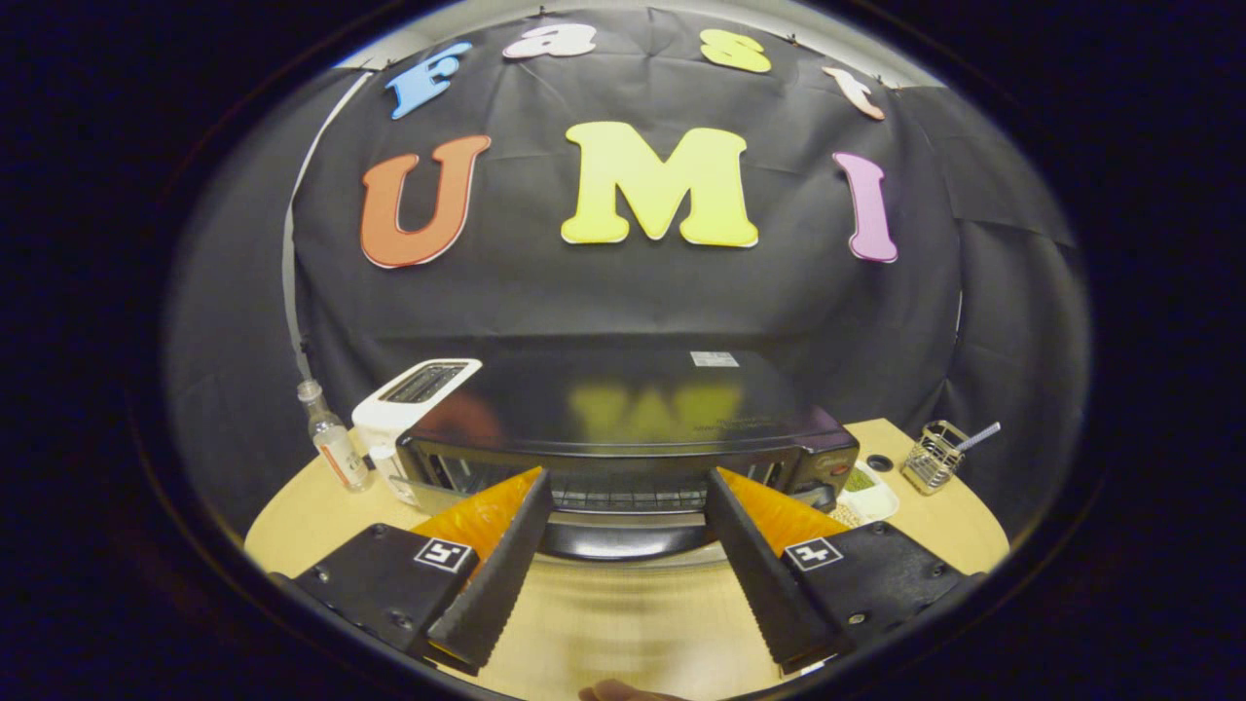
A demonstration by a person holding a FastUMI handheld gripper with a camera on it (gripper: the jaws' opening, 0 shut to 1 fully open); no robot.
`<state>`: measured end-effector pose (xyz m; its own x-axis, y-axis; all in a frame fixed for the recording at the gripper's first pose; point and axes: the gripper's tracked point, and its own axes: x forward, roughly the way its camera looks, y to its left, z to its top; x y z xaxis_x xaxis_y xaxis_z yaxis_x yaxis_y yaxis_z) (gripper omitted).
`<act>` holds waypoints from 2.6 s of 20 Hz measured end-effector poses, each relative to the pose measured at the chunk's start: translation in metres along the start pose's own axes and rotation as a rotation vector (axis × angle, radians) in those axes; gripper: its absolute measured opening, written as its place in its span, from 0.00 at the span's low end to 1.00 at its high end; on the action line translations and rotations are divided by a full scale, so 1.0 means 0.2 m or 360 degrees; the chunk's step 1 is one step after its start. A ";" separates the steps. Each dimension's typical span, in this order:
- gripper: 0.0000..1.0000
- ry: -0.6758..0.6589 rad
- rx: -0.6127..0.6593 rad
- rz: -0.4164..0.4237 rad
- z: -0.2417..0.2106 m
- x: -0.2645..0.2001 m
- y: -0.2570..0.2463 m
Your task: Open the toaster oven, put the food inside, and close the toaster oven door.
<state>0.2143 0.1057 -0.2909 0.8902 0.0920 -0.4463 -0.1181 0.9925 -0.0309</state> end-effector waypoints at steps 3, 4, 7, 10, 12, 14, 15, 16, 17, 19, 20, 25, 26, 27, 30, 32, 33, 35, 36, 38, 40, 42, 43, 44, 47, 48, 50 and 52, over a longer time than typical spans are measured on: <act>1.00 -0.0026 0.0008 0.0007 -0.08 -0.09 0.00; 1.00 -0.0034 0.0012 0.0005 -0.11 -0.12 0.00; 1.00 -0.0037 -0.0029 0.0007 -0.21 -0.19 0.00; 1.00 -0.0024 -0.0027 0.0026 -0.33 -0.25 0.00; 1.00 0.0003 0.0039 0.0050 -0.42 -0.27 -0.01; 1.00 0.0018 0.0005 0.0066 -0.49 -0.27 -0.01; 1.00 0.0027 -0.0020 0.0073 -0.53 -0.27 -0.01; 1.00 0.0051 -0.0025 0.0078 -0.58 -0.27 -0.01; 1.00 0.0087 -0.0011 0.0080 -0.64 -0.27 -0.01; 1.00 0.0207 0.0020 0.0086 -0.78 -0.24 -0.01; 1.00 0.0258 0.0029 0.0088 -0.84 -0.21 -0.02; 1.00 0.0256 0.0012 0.0105 -0.88 -0.16 -0.02; 1.00 0.0254 0.0008 0.0104 -0.88 -0.16 -0.02; 1.00 0.0250 0.0005 0.0104 -0.88 -0.16 -0.02; 1.00 0.0261 0.0005 0.0118 -0.86 -0.19 -0.03; 1.00 0.0249 -0.0012 0.0135 -0.84 -0.24 -0.06; 1.00 0.0230 -0.0027 0.0139 -0.81 -0.27 -0.08; 1.00 0.0195 -0.0040 0.0153 -0.77 -0.34 -0.13; 1.00 0.0178 -0.0040 0.0162 -0.74 -0.37 -0.16; 1.00 0.0143 -0.0038 0.0164 -0.69 -0.44 -0.24; 1.00 0.0134 -0.0065 0.0169 -0.64 -0.49 -0.32; 1.00 0.0107 -0.0081 0.0162 -0.57 -0.54 -0.42; 1.00 0.0086 -0.0094 0.0144 -0.53 -0.56 -0.49; 1.00 0.0068 -0.0109 0.0119 -0.50 -0.57 -0.56; 1.00 0.0073 -0.0098 0.0070 -0.45 -0.58 -0.78; 1.00 0.0087 -0.0071 0.0058 -0.44 -0.58 -0.85; 1.00 0.0126 -0.0016 0.0036 -0.43 -0.57 -1.00; 1.00 0.0186 0.0052 0.0059 -0.44 -0.55 -1.11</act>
<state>0.1042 -0.1309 -0.3150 0.8280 0.1204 -0.5476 -0.1338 0.9909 0.0156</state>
